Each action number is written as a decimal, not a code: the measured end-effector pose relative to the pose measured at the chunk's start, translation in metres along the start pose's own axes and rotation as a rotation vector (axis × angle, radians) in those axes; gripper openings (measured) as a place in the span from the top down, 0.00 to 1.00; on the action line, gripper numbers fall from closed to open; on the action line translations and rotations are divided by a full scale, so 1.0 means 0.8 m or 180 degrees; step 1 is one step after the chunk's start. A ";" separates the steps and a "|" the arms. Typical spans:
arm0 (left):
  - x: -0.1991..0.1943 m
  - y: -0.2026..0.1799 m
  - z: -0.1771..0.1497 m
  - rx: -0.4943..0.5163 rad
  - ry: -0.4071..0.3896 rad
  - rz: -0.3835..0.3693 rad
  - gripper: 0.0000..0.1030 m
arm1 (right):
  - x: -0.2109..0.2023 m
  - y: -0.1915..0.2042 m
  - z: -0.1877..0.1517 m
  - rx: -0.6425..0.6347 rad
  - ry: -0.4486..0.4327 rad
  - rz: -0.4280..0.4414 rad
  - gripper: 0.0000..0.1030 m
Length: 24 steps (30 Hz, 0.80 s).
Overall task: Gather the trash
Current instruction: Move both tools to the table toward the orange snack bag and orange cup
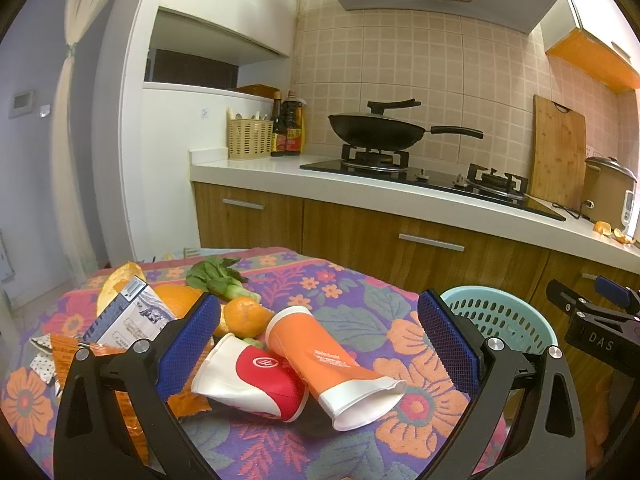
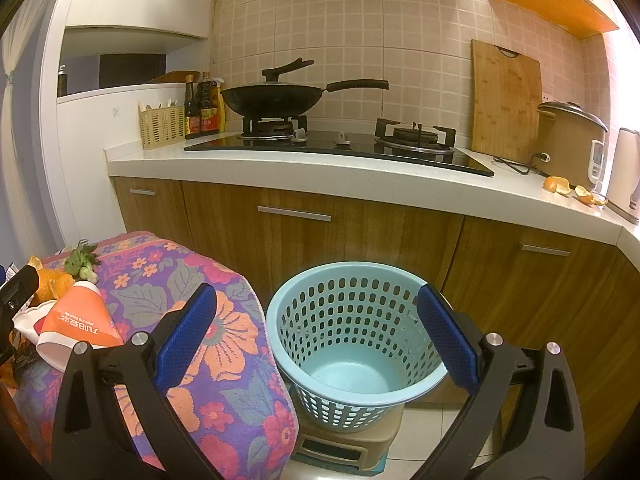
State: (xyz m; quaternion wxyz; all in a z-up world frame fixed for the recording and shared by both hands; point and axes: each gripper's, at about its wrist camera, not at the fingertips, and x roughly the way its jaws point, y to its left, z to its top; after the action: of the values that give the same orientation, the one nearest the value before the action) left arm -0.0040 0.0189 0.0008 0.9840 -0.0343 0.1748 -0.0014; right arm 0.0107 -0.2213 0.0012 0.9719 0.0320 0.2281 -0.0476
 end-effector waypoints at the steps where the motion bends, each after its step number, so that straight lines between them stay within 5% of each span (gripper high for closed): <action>1: 0.000 0.000 0.000 0.0000 0.0003 -0.0003 0.07 | 0.000 0.000 0.000 -0.0003 0.0004 -0.0001 0.08; 7: -0.001 0.006 0.002 0.0015 -0.0034 0.0011 0.07 | 0.000 -0.001 0.000 0.0019 0.0021 0.0032 0.08; 12: -0.016 0.013 0.008 0.0005 -0.0001 -0.0112 0.13 | -0.008 0.008 0.003 -0.0034 0.0006 0.0344 0.08; 24: -0.103 0.148 0.023 -0.0351 0.0095 0.0624 0.12 | -0.024 0.087 0.027 -0.0495 -0.0022 0.1245 0.08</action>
State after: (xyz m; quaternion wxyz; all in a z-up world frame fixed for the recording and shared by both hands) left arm -0.0761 0.1397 0.0386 0.9733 -0.0711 0.1917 0.1040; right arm 0.0108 -0.1524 0.0319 0.9630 0.0004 0.2172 0.1597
